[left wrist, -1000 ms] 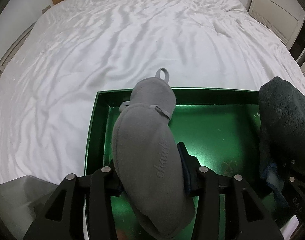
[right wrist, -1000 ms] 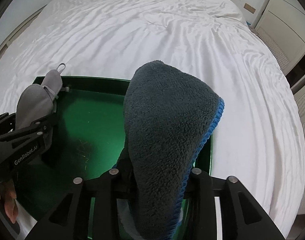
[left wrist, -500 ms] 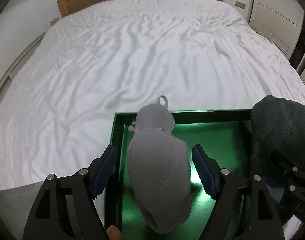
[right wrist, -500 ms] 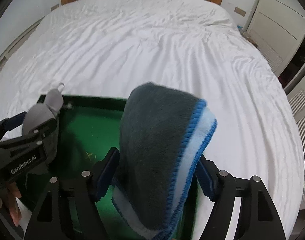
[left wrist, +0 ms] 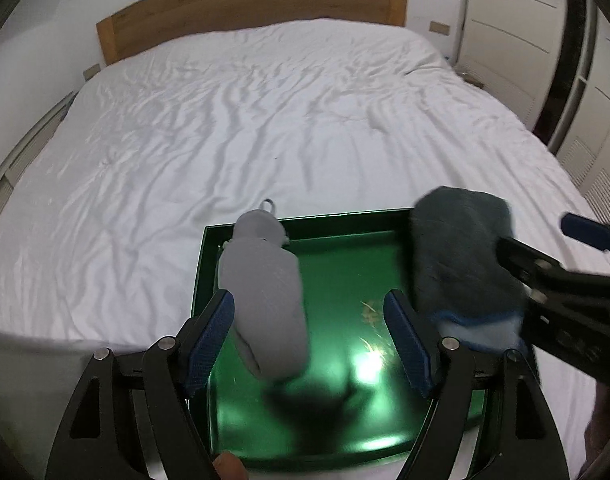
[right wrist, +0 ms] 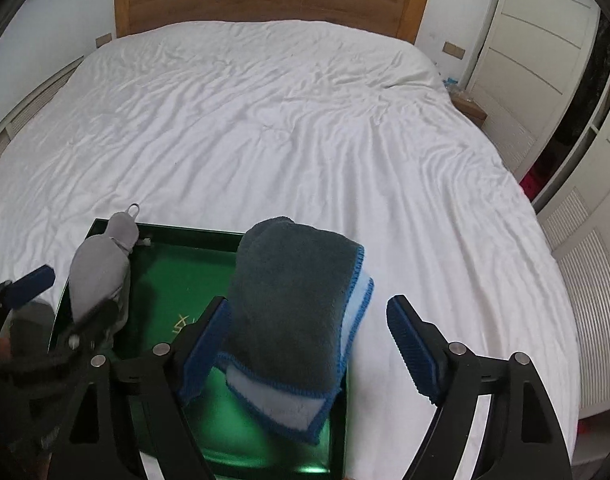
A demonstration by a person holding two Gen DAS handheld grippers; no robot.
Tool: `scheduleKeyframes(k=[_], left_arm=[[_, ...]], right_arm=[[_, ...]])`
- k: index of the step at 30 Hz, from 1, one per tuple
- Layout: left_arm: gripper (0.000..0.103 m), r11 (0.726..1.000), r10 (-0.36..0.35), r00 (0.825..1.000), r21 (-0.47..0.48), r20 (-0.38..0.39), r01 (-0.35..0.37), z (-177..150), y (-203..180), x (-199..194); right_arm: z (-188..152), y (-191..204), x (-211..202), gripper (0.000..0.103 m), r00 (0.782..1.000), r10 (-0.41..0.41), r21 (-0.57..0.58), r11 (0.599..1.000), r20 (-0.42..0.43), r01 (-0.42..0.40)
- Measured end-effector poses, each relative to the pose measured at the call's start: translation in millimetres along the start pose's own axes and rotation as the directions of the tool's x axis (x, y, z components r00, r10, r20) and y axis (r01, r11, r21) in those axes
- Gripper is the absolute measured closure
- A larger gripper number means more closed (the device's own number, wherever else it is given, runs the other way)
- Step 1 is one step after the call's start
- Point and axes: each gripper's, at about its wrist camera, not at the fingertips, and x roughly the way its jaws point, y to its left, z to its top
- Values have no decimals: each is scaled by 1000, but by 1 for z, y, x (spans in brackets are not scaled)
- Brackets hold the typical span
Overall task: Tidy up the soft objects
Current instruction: 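Lower and release the mask with the left tool while the right tool releases the towel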
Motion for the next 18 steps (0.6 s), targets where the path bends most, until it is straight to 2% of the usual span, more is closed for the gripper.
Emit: scheduleKeyframes(k=[11, 15, 18], left_arm=[[31, 996, -91, 994, 24, 64, 90, -41, 2, -74], [31, 990, -142, 988, 24, 64, 141, -59, 8, -103], [31, 983, -182, 979, 47, 93, 178, -74, 18, -136]], right_arm=[[-21, 10, -56, 22, 999, -33, -24, 999, 27, 34], [-37, 16, -82, 23, 999, -36, -34, 999, 31, 37], [-52, 24, -107, 22, 999, -26, -43, 999, 36, 28]])
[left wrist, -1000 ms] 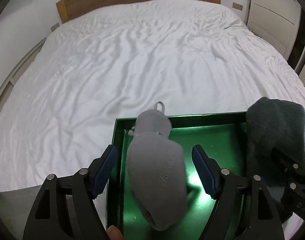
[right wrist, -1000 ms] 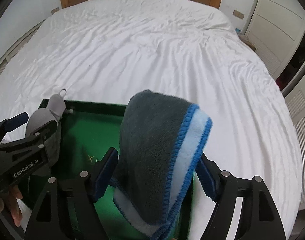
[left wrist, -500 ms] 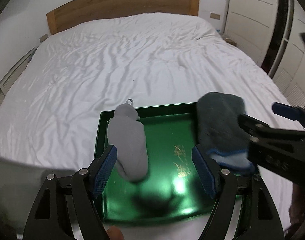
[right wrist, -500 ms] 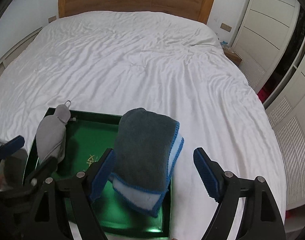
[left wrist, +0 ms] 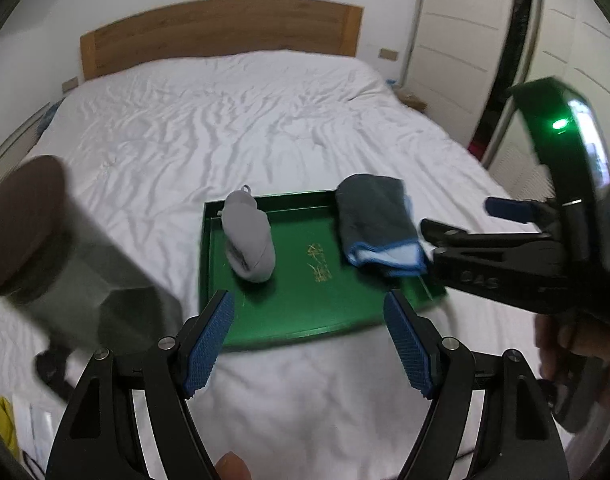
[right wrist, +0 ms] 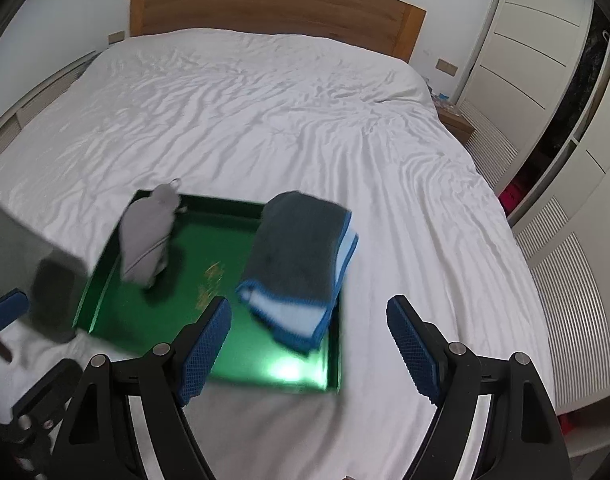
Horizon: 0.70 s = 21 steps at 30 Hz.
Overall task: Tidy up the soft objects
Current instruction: 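Lower and release the mask with the left tool while the right tool releases the towel, then move the left tool to the yellow towel and grasp its end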
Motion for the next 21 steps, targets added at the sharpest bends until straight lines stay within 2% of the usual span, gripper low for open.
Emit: scheduleKeyframes(k=[3, 13, 21], left_arm=[[31, 999, -32, 999, 33, 26, 31, -10, 6, -33], [31, 991, -121, 992, 69, 25, 119, -29, 36, -92], [31, 986, -139, 990, 96, 0, 138, -63, 78, -138]], right_arm=[[-14, 11, -27, 22, 1000, -1, -11, 1000, 7, 1], [-58, 54, -98, 22, 999, 13, 20, 1000, -41, -12], [-79, 108, -155, 23, 996, 63, -8, 998, -63, -64]])
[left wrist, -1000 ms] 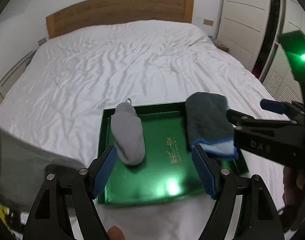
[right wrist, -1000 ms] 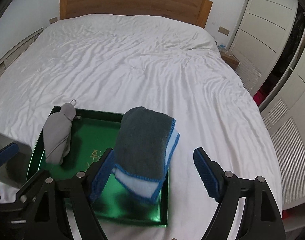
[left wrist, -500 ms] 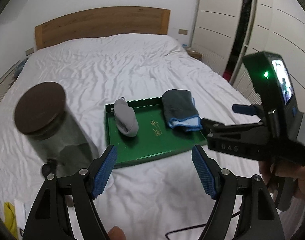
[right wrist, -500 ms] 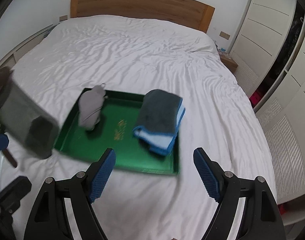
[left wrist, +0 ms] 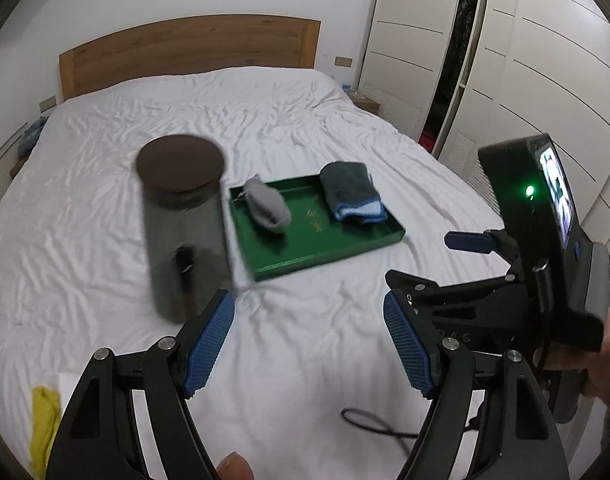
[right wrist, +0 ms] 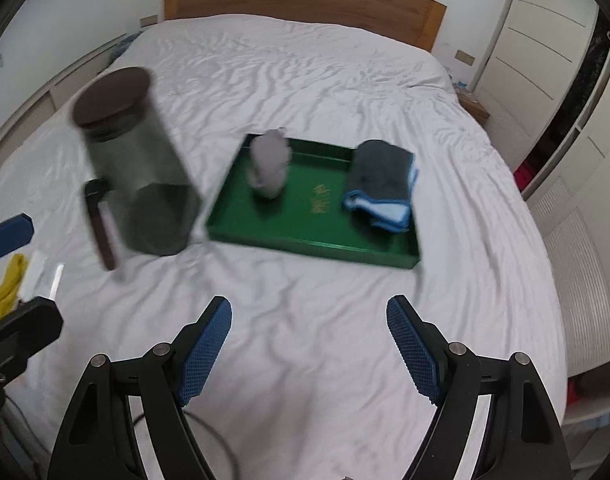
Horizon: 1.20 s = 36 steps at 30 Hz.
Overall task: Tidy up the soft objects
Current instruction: 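Move the left tool to the yellow towel and grasp its end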
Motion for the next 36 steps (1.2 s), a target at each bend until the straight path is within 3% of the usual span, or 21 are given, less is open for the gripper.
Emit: scheduleKeyframes(k=[10, 16, 18, 24, 29, 36], left_arm=[[31, 996, 86, 995, 24, -60, -84, -59, 77, -63], [31, 984, 179, 974, 16, -136, -178, -97, 151, -94], [26, 979, 203, 966, 13, -162, -203, -107, 174, -97], [25, 959, 272, 925, 0, -264, -282, -139, 257, -82], [25, 961, 254, 911, -23, -325, -276, -167, 306, -62], [25, 971, 212, 899, -20, -384, -237, -193, 331, -37]], right_arm=[[-24, 105, -59, 22, 993, 116, -37, 993, -5, -116], [-36, 168, -65, 22, 977, 210, -45, 976, -41, -212], [-37, 187, -59, 22, 969, 241, -41, 969, -55, -243], [-44, 252, -28, 23, 943, 319, 7, 947, -97, -320], [-50, 290, 13, 23, 929, 347, 46, 938, -132, -344], [-58, 329, 47, 28, 920, 356, 37, 934, -167, -355]])
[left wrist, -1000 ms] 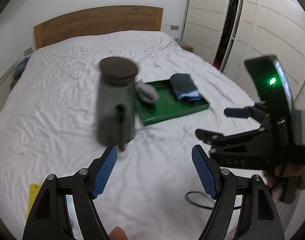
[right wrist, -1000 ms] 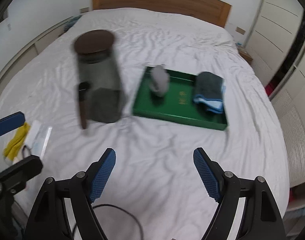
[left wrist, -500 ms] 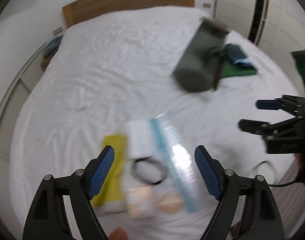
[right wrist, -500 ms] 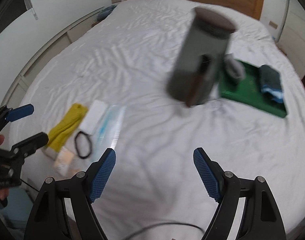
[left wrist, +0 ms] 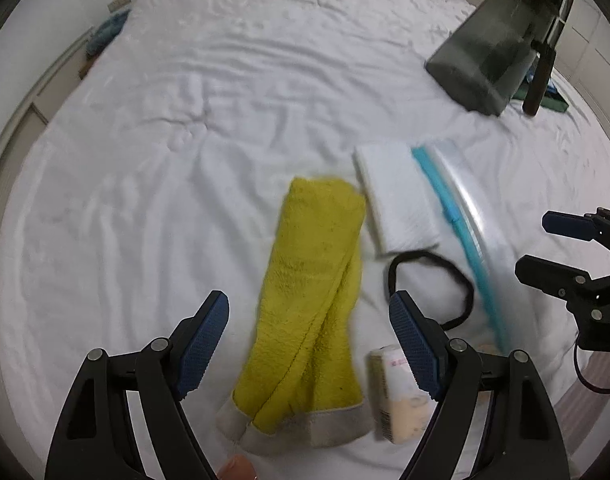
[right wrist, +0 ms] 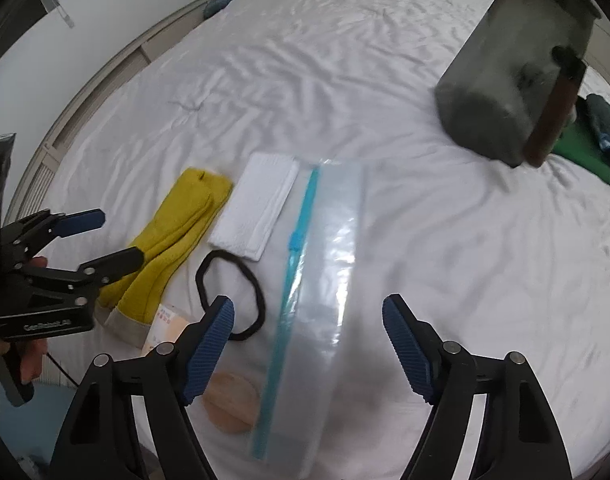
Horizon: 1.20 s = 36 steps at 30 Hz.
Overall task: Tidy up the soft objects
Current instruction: 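Move the left tool to the yellow towel and grasp its end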
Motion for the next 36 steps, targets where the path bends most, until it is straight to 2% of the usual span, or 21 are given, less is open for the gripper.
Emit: scheduleKeyframes(k=[3, 11, 18, 21, 25, 29, 36], left_arm=[[25, 1000, -11, 1000, 13, -12, 11, -2, 0, 11], [25, 1000, -16, 999, 25, -52, 17, -3, 4, 36], [25, 1000, -13, 998, 25, -62, 14, -8, 8, 44], [25, 999, -8, 998, 30, -62, 10, -11, 7, 45], [26, 999, -9, 998, 38, -63, 11, -13, 6, 45], [26, 999, -18, 998, 44, -63, 21, -11, 3, 48], [26, 996, -37, 996, 79, -85, 44, -9, 1, 56]], right_arm=[[-2, 2, 13, 29, 1000, -19, 8, 1000, -12, 19], [-8, 3, 42, 43, 996, -66, 21, 998, -59, 67], [-12, 7, 54, 44, 995, -75, 16, 997, -72, 77], [-13, 9, 46, 44, 996, -74, 13, 997, -46, 75], [-9, 22, 35, 55, 1000, 8, -8, 1000, -10, -8], [-8, 34, 40, 55, 997, 81, -37, 996, -10, -81], [-6, 33, 63, 53, 993, 115, 3, 993, -31, -115]])
